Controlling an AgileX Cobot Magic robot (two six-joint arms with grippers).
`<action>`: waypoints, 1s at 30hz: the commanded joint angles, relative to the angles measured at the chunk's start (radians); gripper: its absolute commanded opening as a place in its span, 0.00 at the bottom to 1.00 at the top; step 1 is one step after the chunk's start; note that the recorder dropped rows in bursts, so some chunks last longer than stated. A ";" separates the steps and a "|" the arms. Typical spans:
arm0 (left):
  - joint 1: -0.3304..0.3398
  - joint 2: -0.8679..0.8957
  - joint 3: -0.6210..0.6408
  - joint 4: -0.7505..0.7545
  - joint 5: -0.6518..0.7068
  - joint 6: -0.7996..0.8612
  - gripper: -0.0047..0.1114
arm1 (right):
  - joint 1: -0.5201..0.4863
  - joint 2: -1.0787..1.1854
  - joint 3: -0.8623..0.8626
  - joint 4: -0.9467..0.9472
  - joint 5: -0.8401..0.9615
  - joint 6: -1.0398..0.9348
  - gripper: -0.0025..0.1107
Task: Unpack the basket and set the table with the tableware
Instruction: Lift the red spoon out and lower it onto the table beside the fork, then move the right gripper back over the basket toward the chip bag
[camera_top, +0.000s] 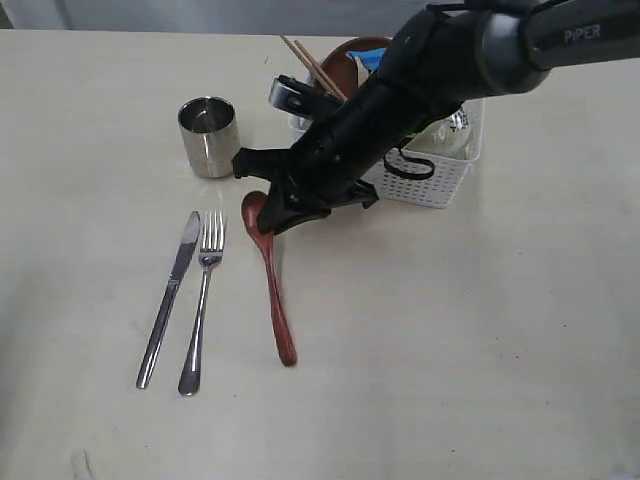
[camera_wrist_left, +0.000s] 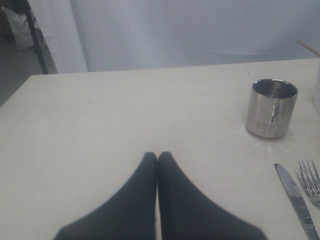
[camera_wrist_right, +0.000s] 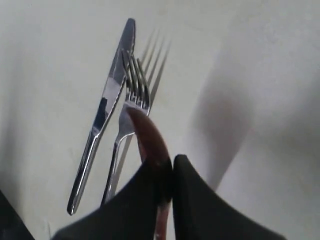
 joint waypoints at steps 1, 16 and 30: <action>0.002 -0.003 0.003 -0.012 -0.001 0.000 0.04 | 0.000 0.003 0.001 0.008 -0.016 -0.052 0.02; 0.002 -0.003 0.003 -0.012 -0.001 0.000 0.04 | -0.002 -0.031 -0.230 -0.368 0.241 0.012 0.45; 0.002 -0.003 0.003 -0.012 -0.001 0.000 0.04 | -0.002 -0.141 -0.358 -1.256 0.421 -0.067 0.45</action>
